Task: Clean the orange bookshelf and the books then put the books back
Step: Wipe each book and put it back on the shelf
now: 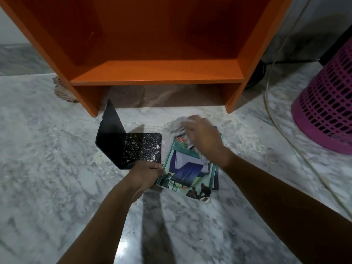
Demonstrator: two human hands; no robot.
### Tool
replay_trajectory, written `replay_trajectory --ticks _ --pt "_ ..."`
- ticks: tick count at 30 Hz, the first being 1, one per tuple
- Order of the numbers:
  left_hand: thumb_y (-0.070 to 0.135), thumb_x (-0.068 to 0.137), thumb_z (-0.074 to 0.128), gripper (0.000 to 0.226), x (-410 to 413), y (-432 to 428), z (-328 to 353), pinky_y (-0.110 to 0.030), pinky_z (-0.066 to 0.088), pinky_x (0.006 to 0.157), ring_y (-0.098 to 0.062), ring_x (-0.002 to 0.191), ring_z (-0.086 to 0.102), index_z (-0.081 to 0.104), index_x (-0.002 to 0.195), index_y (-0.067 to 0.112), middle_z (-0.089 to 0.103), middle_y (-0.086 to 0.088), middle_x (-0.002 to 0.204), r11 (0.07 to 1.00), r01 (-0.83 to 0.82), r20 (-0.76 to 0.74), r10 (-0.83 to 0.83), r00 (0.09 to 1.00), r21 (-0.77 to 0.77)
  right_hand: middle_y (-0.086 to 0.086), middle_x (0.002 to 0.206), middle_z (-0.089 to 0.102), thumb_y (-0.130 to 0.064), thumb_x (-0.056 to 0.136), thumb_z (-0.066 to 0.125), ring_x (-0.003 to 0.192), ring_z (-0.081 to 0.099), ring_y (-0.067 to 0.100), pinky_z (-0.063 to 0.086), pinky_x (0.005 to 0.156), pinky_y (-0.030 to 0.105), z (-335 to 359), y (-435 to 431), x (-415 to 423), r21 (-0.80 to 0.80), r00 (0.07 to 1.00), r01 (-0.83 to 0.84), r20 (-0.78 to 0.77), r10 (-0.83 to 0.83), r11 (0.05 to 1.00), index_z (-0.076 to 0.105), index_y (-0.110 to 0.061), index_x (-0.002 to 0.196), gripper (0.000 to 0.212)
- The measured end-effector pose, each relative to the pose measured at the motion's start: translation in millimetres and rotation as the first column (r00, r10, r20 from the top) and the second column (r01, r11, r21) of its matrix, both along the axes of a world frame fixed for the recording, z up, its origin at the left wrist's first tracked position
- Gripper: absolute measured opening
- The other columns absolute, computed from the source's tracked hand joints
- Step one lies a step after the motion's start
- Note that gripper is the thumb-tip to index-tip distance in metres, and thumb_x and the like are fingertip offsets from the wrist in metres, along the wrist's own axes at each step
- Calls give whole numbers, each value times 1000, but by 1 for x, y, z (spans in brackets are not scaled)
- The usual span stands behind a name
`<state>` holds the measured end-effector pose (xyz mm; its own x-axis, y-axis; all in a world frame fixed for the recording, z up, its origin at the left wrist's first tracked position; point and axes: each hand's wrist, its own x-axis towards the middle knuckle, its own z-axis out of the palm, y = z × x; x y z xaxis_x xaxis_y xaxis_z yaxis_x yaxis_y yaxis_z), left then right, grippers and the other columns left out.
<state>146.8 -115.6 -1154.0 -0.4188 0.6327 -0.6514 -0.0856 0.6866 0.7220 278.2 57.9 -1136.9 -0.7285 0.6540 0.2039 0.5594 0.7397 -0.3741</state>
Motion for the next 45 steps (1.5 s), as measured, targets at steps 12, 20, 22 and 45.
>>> replay_trajectory --ticks 12,20,22,45 --pt "42 68 64 41 18 25 22 -39 57 71 -27 75 69 74 90 9 74 -13 89 997 -68 241 76 967 -40 6 119 62 -16 93 63 96 57 8 40 73 -3 -6 -48 68 -253 876 287 -321 -360 924 62 -8 127 34" --pt "28 95 62 11 43 43 50 -30 55 67 -19 84 69 68 99 20 72 -2 95 986 97 -42 -92 995 135 11 113 63 -10 91 66 97 59 12 39 79 -2 13 -49 86 -209 906 208 -328 -269 955 65 -4 121 31" --pt "27 96 59 12 46 43 64 -32 56 68 -22 87 70 67 101 20 72 -4 96 967 144 -149 -115 982 209 8 116 62 -14 93 65 98 57 10 40 77 -1 31 -46 90 -204 903 232 -318 -288 951 65 -7 124 31" --pt "27 100 53 9 -30 25 435 -46 59 67 -20 84 66 58 99 35 67 0 92 384 229 -414 518 749 895 -15 115 55 -25 97 60 106 49 -5 37 83 2 416 -19 -26 -53 702 -44 -712 -7 998 60 -20 130 33"
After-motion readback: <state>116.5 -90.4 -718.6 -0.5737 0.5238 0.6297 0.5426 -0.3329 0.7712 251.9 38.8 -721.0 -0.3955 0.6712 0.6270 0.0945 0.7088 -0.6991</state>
